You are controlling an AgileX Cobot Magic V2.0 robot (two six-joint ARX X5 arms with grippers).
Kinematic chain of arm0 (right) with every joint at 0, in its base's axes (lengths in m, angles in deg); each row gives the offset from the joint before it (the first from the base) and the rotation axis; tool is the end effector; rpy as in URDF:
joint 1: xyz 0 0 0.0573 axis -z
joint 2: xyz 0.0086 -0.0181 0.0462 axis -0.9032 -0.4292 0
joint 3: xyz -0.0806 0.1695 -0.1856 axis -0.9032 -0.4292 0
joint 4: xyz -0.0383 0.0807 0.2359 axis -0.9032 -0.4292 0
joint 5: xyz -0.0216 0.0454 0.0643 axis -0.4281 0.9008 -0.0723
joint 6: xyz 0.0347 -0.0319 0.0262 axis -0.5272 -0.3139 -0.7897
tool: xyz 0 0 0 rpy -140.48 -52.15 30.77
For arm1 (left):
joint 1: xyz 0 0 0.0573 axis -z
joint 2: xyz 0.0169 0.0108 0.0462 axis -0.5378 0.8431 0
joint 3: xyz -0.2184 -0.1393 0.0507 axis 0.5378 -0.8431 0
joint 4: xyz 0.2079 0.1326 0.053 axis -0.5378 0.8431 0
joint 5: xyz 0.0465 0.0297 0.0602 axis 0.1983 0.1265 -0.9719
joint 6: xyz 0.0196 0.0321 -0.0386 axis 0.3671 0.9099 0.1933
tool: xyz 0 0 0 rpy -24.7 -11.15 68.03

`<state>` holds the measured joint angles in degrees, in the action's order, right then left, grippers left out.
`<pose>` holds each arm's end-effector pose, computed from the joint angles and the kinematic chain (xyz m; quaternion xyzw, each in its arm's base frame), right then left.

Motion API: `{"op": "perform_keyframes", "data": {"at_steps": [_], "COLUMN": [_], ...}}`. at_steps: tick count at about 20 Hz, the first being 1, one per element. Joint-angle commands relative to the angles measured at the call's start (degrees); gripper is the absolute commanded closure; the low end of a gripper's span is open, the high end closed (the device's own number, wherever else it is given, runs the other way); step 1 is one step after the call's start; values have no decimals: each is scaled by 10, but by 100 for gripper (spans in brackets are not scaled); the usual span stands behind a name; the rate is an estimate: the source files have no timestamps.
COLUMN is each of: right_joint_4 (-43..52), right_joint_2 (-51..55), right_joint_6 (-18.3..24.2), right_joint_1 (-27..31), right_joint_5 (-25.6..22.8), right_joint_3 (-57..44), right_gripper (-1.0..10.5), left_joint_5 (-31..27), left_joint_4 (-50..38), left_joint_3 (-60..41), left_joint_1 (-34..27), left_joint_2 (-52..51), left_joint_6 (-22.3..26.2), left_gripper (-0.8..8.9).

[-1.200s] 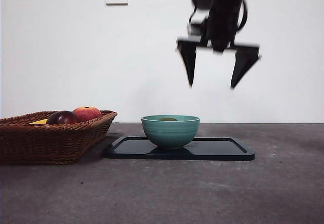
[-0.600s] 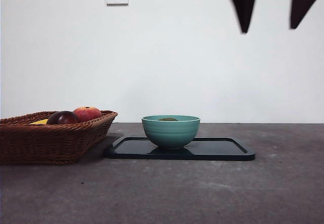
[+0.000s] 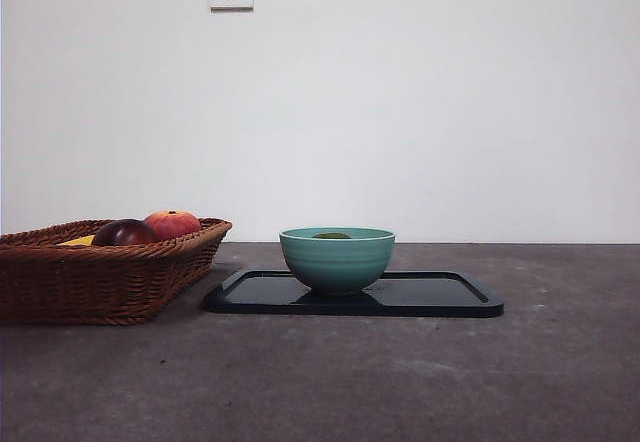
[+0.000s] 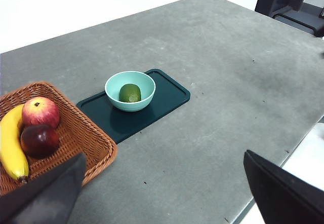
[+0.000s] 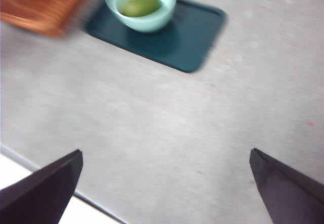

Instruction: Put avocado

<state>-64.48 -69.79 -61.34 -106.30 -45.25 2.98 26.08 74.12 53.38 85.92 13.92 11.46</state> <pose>0.0322 0.0234 0.3323 0.0076 0.3286 0.2305 0.9159 0.0200 -0.0194 0.3781 0.0513 0.1740 -0.3664 0.9126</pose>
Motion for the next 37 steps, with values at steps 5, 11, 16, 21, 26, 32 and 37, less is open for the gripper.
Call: {"op": "perform_keyframes", "data": {"at_steps": [5,11,16,21,26,32,37], "right_joint_4": [9,13,49,52,52,52,52], "right_joint_2": [66,66,66,66,66,66,66], "right_joint_6": [-19,-19,-19,-19,-19,-19,-19], "right_joint_1": [-5,-5,-5,-5,-5,-5,-5], "right_joint_5": [7,6,2,0,0,0,0], "right_joint_3": [3,3,3,3,3,3,3], "right_gripper": [361,974,913,913,913,913,913], "left_joint_5": [0,0,1,1,14,26,31], "left_joint_4": [-6,-3,-3,-2,-2,-292,-426], "left_joint_3": [5,5,5,5,4,-207,-471], "left_joint_1": [6,6,6,6,-97,-453,-552], "left_joint_2": [2,2,2,2,0,-80,-176], "left_joint_6": [4,2,-2,-2,40,73,46], "left_gripper": [315,820,790,790,789,789,789]}}
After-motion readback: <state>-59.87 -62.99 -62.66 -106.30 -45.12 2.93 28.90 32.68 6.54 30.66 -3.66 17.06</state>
